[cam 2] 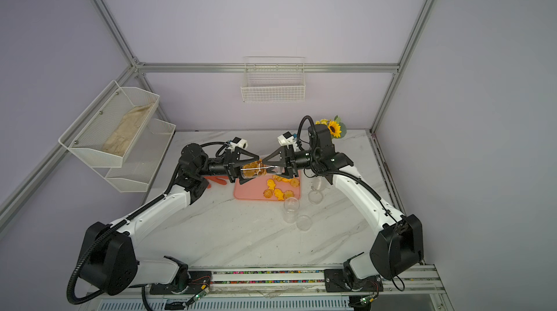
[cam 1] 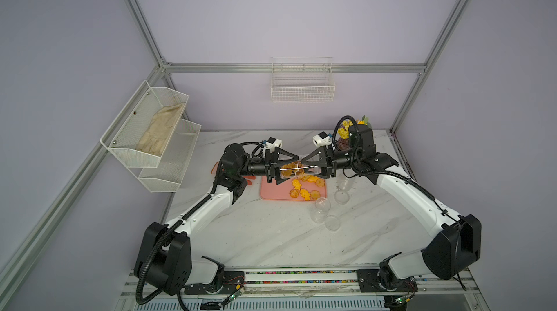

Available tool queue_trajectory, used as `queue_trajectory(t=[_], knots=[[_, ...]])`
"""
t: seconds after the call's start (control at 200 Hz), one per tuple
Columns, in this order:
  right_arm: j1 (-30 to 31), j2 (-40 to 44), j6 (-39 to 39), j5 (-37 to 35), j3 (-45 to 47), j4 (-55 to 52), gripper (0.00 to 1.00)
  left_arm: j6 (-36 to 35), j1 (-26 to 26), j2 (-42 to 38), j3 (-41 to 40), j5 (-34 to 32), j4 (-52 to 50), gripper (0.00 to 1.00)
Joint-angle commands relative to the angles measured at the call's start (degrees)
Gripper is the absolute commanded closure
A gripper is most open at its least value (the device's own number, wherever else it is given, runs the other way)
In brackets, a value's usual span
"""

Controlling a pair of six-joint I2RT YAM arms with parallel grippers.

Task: Pour the cookies out of the jar
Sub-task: Pick up the jar from the center of the board.

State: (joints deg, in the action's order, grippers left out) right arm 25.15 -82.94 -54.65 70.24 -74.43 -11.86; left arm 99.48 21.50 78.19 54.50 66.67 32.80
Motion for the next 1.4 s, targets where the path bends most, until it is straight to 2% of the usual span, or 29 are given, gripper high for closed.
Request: queue_trajectory(t=[0.0, 0.505, 1.02, 1.39], knots=[[0.1, -0.7, 1.1, -5.7, 0.6, -3.6, 0.44, 0.4, -0.4, -3.0, 1.4, -0.8, 6.2, 0.18], [0.1, 1.0, 1.3, -8.3, 2.7, -3.8, 0.44, 2.1, -1.8, -3.5, 0.4, -2.1, 8.4, 0.28], [0.1, 0.7, 0.5, -9.8, 2.7, -2.8, 0.34, 3.2, -2.0, -2.0, 0.2, -1.8, 10.8, 0.36], [0.1, -0.2, 0.1, -8.6, 1.8, -2.5, 0.29, 3.1, -3.6, -1.6, -0.4, -1.5, 11.1, 0.37]])
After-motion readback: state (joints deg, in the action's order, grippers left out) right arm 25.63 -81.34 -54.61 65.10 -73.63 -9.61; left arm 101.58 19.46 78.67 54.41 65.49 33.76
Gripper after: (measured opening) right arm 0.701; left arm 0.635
